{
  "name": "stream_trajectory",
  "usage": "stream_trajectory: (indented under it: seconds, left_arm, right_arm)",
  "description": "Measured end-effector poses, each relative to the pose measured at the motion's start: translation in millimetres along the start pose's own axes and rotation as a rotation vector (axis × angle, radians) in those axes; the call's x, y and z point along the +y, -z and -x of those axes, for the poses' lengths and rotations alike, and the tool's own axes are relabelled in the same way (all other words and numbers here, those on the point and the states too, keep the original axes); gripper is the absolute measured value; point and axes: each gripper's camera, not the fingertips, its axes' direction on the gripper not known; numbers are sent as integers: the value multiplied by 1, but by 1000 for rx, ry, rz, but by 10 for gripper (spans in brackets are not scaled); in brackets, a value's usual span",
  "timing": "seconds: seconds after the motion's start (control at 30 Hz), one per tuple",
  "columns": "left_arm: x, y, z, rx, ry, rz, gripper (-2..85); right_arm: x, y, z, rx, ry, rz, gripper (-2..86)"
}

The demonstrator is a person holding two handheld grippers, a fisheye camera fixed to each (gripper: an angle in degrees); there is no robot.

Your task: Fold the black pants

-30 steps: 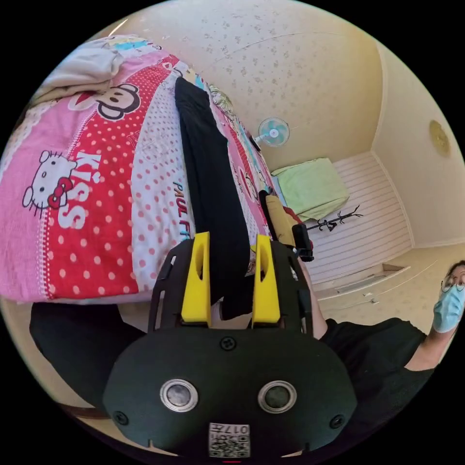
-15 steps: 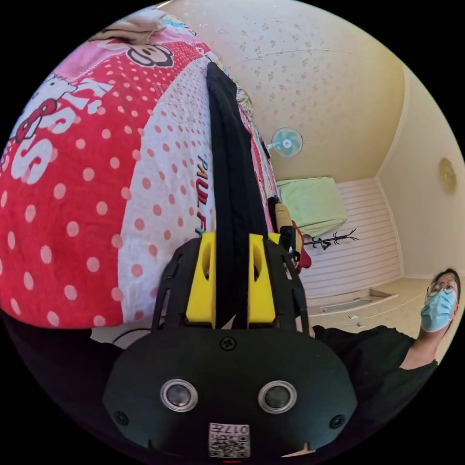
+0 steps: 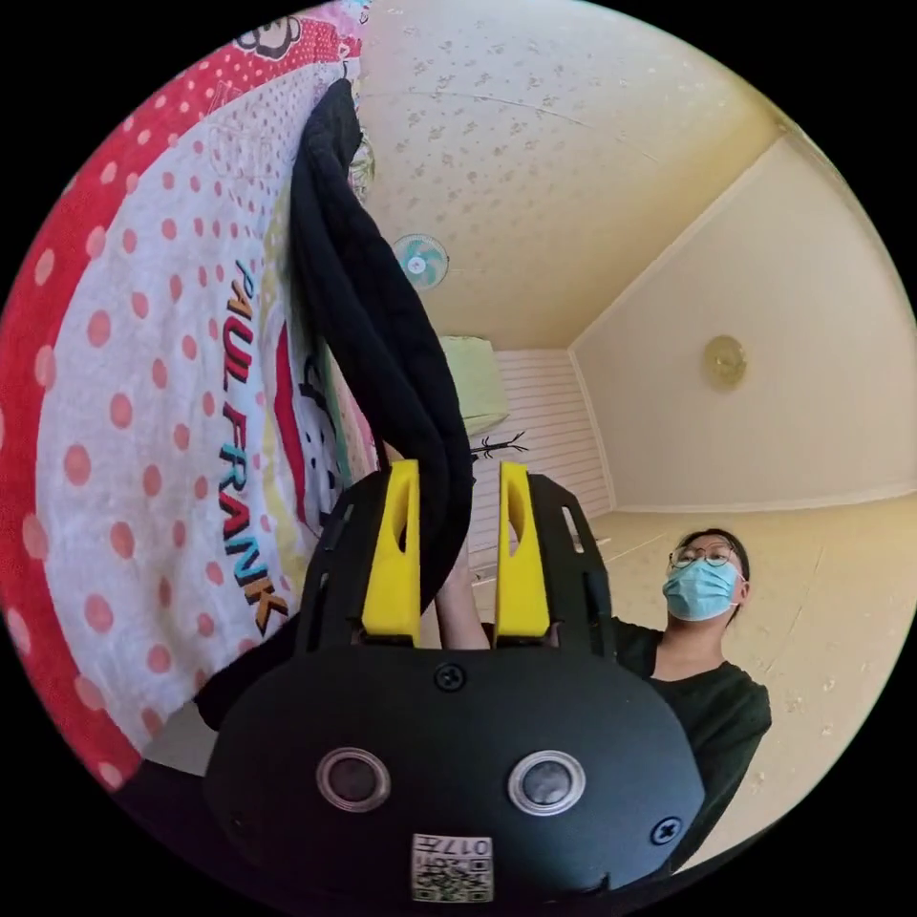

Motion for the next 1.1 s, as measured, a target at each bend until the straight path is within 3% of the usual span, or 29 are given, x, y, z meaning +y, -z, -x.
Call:
stream_trajectory:
  seconds: [0.07,0.27,0.4,0.53,0.73,0.87,1.0,1.1]
  left_arm:
    - [-1,-3,14,-28,64,-10,186]
    - [13,-30,18,-269,132,13,91]
    - [39,-44,-14,-324,100,-4,67]
    - [75,-72,-104,-176,-115,55,65]
    - [140,-134,-321,-298,-675,118,64]
    - [169,-163,-422,-213,-896,103,62]
    - [184,-194,-502,-240,-1078,23,62]
    - [162,-213,-518,-260,-1069,-34,61]
  right_arm:
    - [0,-7,-15,8,-72,55,71]
    - [18,3,-31,-102,-163,-150,81]
    - [7,1,13,-32,-172,-85,53]
    - [11,16,153,83,131,-5,29]
    - [40,43,401,194,623,1,17]
    - [64,62,561,295,915,-58,16]
    - [55,81,649,324,1013,-92,15]
    - [20,96,683,358,991,-116,13]
